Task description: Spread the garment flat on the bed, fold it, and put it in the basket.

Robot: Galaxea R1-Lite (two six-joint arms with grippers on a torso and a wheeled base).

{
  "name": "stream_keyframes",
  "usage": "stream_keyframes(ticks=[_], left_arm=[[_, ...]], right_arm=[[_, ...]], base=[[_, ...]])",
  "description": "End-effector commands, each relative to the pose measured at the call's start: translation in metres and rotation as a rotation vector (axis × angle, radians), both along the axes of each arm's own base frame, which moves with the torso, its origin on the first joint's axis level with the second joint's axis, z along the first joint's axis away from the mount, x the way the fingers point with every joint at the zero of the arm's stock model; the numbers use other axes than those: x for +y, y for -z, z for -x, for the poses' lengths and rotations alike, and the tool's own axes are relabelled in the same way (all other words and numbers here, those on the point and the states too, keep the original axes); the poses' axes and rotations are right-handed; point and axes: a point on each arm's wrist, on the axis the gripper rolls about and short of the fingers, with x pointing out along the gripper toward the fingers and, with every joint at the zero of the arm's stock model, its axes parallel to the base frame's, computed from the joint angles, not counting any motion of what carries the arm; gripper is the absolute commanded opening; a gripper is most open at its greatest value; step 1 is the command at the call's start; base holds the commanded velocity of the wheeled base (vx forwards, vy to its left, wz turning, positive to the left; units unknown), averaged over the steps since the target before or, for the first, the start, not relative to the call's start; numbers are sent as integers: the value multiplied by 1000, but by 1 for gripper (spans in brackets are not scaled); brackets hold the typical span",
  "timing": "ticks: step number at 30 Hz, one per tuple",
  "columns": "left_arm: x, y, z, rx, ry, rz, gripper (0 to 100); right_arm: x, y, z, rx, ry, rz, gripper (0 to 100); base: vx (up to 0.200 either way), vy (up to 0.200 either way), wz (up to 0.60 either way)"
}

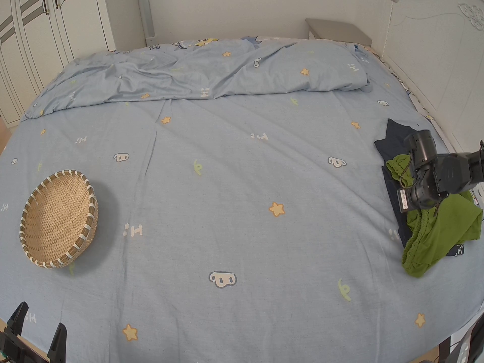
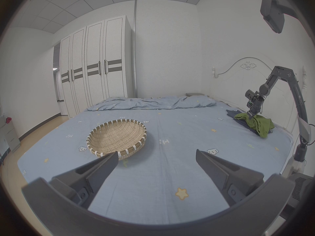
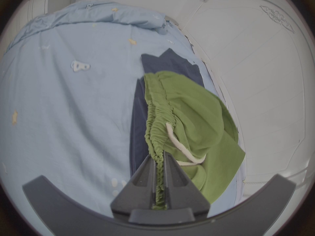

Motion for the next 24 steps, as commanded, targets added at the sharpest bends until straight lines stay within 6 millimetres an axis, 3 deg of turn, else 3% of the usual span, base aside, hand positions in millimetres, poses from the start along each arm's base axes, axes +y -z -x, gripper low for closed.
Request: stream_keyframes(ticks=[1, 4, 9, 13, 14, 16, 21, 24], left_arm=[[0, 5, 0, 1, 0, 0, 100], [0, 5, 0, 1, 0, 0, 100], [0, 5, 0, 0, 0, 0, 100], [0, 5, 0, 1, 0, 0, 100], [0, 5, 0, 0, 0, 0, 100], [0, 5, 0, 0, 0, 0, 100], [0, 5, 0, 0, 0, 0, 100], [0, 5, 0, 0, 0, 0, 100]], right_arm=[[5, -81, -2, -136, -55, -79, 0], [9, -129, 7, -183, -80, -146, 0], [32, -176, 32, -178, -147, -289, 0], [49, -167, 44, -67, -167, -409, 0], [64, -168, 54, -28, -210, -509, 0], [76, -172, 65, -11, -246, -593, 0], [92, -187, 87, -11, -336, -729, 0], [106, -186, 90, 10, -402, -759, 0]], base=[[0, 0, 0], [0, 0, 0], [0, 0, 0], [0, 0, 0], [0, 0, 0], [0, 0, 0], [0, 0, 0], [0, 0, 0]])
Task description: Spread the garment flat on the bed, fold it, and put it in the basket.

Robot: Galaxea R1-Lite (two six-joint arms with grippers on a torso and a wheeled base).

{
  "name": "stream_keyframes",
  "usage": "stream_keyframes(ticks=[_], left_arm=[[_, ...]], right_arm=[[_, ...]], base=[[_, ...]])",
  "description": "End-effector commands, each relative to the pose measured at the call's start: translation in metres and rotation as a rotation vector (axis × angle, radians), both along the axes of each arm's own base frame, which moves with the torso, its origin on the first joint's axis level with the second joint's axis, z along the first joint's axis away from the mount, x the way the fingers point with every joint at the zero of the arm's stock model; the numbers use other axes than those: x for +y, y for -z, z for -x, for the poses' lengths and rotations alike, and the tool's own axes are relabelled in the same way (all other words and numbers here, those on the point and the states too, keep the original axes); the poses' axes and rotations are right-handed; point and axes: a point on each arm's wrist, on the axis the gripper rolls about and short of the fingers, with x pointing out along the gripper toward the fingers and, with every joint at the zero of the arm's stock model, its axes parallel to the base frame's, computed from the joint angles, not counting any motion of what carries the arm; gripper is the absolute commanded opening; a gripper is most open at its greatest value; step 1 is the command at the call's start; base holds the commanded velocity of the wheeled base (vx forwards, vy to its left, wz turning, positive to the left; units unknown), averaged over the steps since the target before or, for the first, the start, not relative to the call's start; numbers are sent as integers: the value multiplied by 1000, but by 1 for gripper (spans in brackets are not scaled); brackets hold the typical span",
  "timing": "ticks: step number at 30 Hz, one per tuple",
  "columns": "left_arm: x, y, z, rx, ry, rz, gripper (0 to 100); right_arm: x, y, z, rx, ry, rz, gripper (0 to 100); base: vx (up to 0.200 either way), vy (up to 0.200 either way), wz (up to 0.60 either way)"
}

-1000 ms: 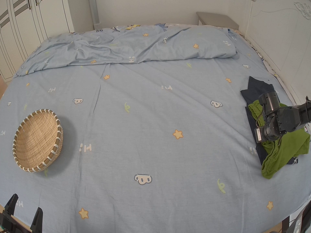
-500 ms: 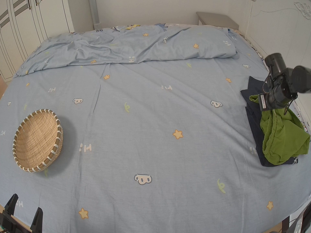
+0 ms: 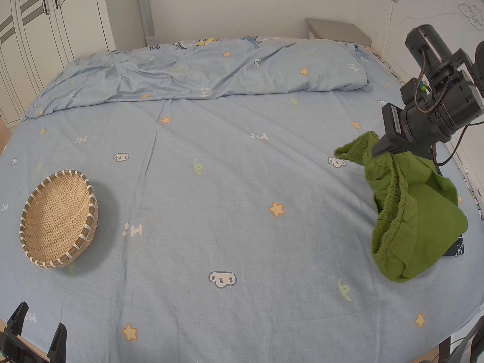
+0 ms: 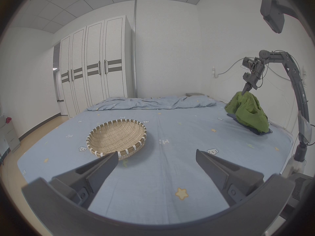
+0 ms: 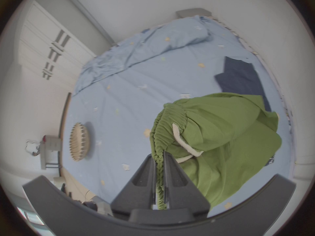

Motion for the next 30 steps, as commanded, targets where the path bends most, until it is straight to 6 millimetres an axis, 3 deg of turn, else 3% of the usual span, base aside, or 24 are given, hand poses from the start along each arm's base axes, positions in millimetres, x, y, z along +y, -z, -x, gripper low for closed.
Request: stream_keyframes(ticks=[1, 3, 6, 8, 9, 15, 18, 21, 30], left_arm=[[0, 5, 0, 1, 0, 0, 100], [0, 5, 0, 1, 0, 0, 100], [0, 5, 0, 1, 2, -3, 100], [0, 5, 0, 1, 5, -5, 100], [0, 5, 0, 1, 2, -2, 100], [0, 5, 0, 1, 5, -3, 100], [0, 5, 0, 1, 5, -3, 100], [0, 5, 0, 1, 5, -3, 100], [0, 5, 0, 1, 5, -3, 100]], right_arm=[[23, -17, 23, -55, -116, -71, 0], [30, -17, 24, -62, -137, -81, 0], [69, -7, 28, -52, -221, -116, 0], [79, -3, 28, -42, -238, -118, 0], [95, 4, 29, -34, -260, -125, 0], [159, 39, 6, -63, -235, -227, 0], [176, 54, 0, -70, -202, -240, 0], [191, 84, -12, -31, -167, -178, 0], [214, 140, -24, 87, -95, -119, 0]], base=[[0, 0, 0], [0, 0, 0], [0, 0, 0], [0, 0, 0], [0, 0, 0], [0, 0, 0], [0, 0, 0], [0, 0, 0], [0, 0, 0]])
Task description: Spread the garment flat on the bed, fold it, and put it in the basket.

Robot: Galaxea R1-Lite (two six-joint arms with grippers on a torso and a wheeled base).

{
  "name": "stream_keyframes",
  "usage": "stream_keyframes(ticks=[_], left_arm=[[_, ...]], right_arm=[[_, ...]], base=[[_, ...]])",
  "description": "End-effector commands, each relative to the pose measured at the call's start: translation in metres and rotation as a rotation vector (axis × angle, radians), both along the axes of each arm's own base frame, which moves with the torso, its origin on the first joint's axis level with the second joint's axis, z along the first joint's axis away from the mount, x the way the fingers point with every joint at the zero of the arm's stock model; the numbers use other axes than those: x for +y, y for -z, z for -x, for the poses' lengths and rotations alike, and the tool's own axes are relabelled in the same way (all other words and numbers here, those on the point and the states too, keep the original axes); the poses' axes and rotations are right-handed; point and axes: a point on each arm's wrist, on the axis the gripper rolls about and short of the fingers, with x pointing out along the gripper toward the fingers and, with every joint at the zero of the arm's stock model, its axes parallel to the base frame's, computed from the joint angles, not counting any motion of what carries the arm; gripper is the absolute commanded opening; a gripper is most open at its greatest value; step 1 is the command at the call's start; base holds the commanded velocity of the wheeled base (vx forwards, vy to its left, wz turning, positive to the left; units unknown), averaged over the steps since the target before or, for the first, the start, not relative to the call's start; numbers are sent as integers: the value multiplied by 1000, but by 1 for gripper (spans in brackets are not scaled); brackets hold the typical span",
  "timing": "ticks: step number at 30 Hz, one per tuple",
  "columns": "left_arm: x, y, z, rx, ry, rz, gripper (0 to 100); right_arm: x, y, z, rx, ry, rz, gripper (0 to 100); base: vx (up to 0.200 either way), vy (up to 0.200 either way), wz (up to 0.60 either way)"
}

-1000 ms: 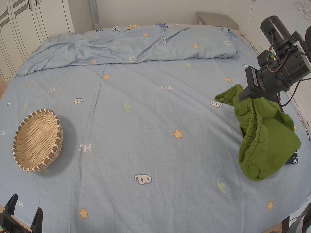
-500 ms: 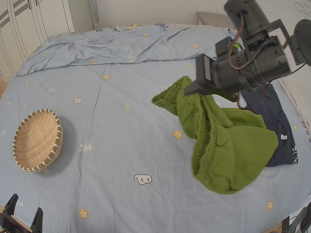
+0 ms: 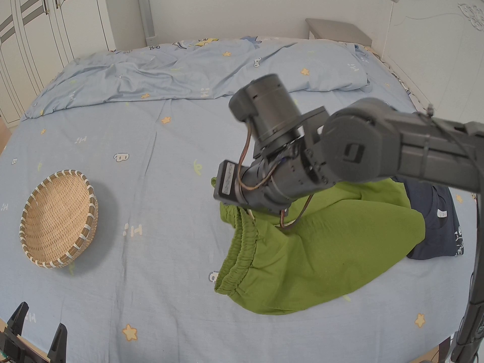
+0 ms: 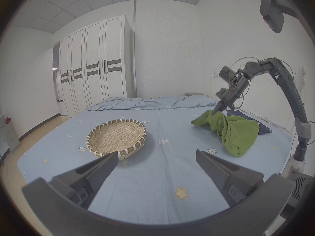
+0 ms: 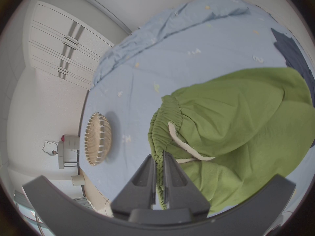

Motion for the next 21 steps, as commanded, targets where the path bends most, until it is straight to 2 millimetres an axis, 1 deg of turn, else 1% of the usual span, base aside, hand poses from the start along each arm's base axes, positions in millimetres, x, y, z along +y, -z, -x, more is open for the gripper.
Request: stream_keyframes(ticks=[1, 2, 4, 7, 8, 20, 21], left_arm=[[0, 5, 0, 0, 0, 0, 100], [0, 5, 0, 0, 0, 0, 100], [0, 5, 0, 0, 0, 0, 100], [0, 5, 0, 0, 0, 0, 100], [0, 5, 0, 0, 2, 0, 100], [0, 5, 0, 0, 2, 0, 100], [0, 5, 0, 0, -7, 2, 100]], right_arm=[[15, 42, -8, 77, 9, 77, 0], [14, 46, -7, 101, 11, 103, 0], [12, 48, -6, 118, 13, 121, 0], [10, 46, -7, 118, 16, 124, 0], [9, 45, -7, 115, 13, 127, 100], [7, 43, -5, 109, 11, 148, 100], [1, 32, -4, 102, 20, 134, 100]], base=[[0, 0, 0], [0, 0, 0], [0, 0, 0], [0, 0, 0], [0, 0, 0], [0, 0, 0], [0, 0, 0]])
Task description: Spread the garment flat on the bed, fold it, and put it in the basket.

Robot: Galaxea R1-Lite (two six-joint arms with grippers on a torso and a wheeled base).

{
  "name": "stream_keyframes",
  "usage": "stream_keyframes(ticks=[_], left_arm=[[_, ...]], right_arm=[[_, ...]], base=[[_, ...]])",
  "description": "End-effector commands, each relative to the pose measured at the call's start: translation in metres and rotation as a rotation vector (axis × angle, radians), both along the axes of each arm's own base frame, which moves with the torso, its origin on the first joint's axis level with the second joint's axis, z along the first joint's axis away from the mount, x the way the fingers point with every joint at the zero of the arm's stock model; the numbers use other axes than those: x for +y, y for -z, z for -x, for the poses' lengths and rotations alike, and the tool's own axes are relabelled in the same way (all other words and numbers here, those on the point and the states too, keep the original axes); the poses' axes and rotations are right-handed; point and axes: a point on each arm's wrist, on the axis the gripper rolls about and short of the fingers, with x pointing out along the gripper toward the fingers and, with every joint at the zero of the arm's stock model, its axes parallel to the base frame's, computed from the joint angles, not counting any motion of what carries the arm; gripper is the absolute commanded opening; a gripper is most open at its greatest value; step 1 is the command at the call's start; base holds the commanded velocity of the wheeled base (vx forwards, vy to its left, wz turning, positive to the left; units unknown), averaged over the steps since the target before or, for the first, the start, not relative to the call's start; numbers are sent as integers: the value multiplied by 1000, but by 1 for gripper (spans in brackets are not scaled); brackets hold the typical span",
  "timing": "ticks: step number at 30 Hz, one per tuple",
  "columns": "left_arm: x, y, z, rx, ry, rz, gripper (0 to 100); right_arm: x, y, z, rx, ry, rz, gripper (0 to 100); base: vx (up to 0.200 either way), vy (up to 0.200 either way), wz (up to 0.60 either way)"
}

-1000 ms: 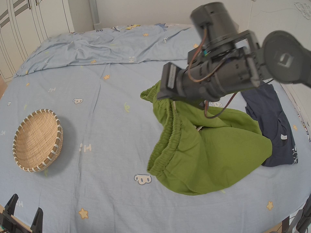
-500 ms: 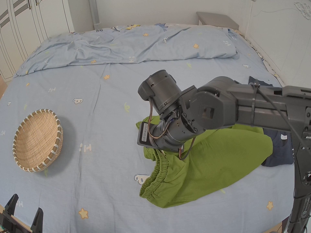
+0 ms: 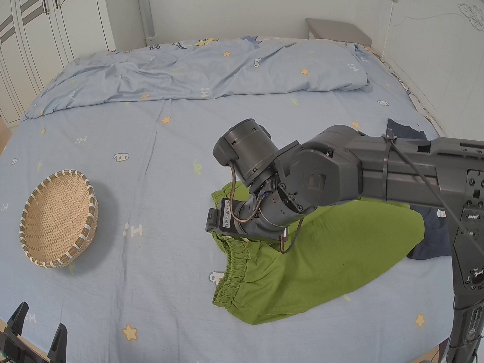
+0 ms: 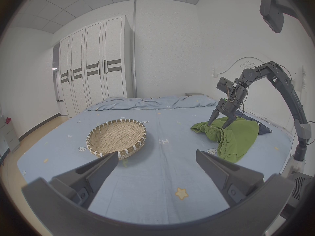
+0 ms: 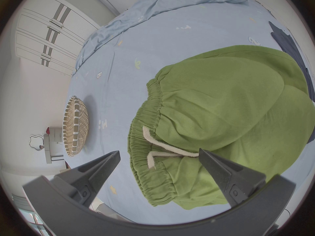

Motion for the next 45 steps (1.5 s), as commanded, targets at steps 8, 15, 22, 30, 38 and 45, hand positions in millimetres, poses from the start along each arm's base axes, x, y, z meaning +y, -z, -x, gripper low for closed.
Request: stream_keyframes(ticks=[8, 15, 22, 30, 38, 45], left_arm=[[1, -82, 18, -148, 26, 84, 100], [-9, -118, -55, 212, 364, 103, 100], [-41, -93, -141, 601, 677, 255, 100], [-97, -27, -199, 790, 839, 215, 100], [-118, 28, -218, 751, 930, 104, 100], [-134, 52, -240, 728, 954, 98, 100]], right_arm=[[-89, -123, 24, -118, 49, -233, 100], [-167, -177, 54, -195, 35, -419, 100], [-208, -131, 64, -200, 23, -414, 100], [-218, -85, 66, -197, 61, -395, 100], [-238, -76, 72, -247, 58, -345, 100], [-241, -70, 75, -281, 41, -362, 100]], base=[[0, 0, 0], [0, 0, 0], [0, 0, 0], [0, 0, 0], [0, 0, 0], [0, 0, 0]])
